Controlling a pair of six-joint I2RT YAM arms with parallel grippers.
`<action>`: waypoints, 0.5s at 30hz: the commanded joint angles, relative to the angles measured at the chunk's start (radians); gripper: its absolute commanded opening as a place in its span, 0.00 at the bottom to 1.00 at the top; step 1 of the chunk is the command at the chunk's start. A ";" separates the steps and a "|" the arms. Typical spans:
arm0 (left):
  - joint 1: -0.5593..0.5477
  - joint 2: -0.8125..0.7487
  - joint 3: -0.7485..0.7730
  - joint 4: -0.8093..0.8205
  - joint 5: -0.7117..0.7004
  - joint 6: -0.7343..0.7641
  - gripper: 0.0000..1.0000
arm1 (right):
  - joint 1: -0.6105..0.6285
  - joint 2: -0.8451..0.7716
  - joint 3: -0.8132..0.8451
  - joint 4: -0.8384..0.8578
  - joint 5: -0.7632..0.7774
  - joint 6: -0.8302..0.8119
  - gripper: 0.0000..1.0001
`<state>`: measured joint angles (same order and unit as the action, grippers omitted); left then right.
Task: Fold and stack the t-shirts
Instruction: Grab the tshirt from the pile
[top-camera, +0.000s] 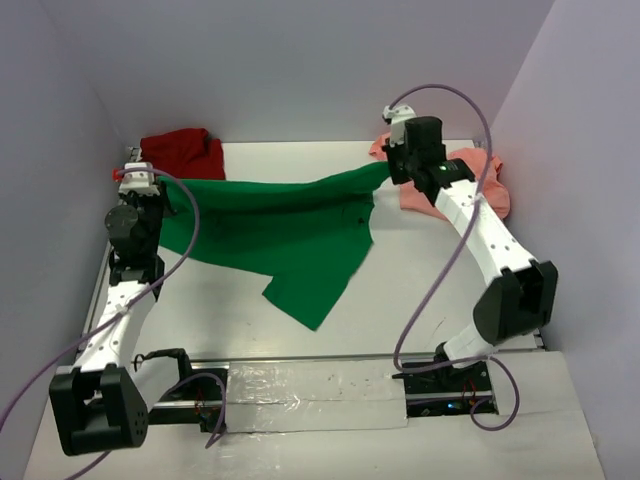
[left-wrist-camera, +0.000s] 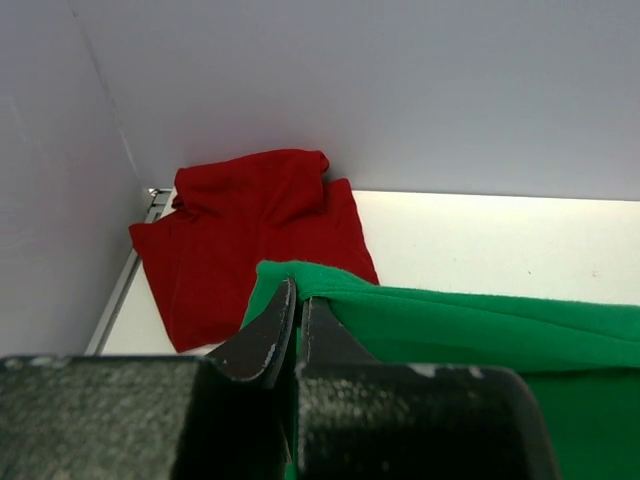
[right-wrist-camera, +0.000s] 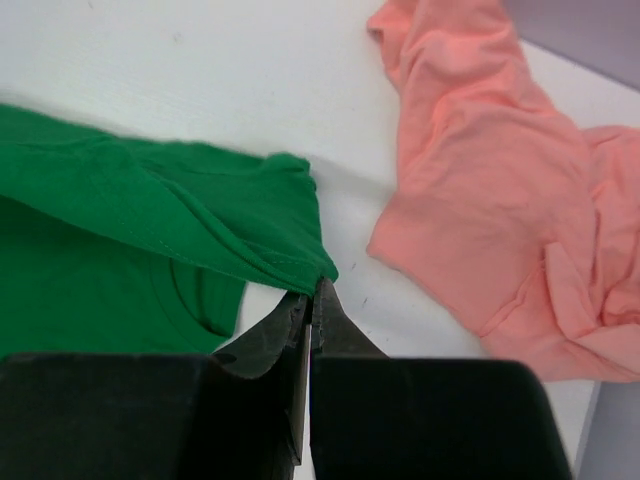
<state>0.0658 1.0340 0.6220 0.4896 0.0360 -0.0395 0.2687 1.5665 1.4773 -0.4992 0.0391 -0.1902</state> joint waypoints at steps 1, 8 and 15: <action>-0.004 -0.135 0.116 -0.069 -0.028 0.015 0.00 | -0.005 -0.199 -0.003 0.013 0.001 0.020 0.00; -0.004 -0.299 0.361 -0.443 0.001 -0.017 0.00 | 0.001 -0.560 0.020 -0.058 0.093 0.021 0.00; -0.004 -0.373 0.651 -0.687 0.065 -0.042 0.00 | 0.003 -0.732 0.196 -0.209 0.120 0.028 0.00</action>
<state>0.0605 0.6704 1.1763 -0.0578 0.0807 -0.0582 0.2714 0.8612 1.6047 -0.6189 0.1123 -0.1722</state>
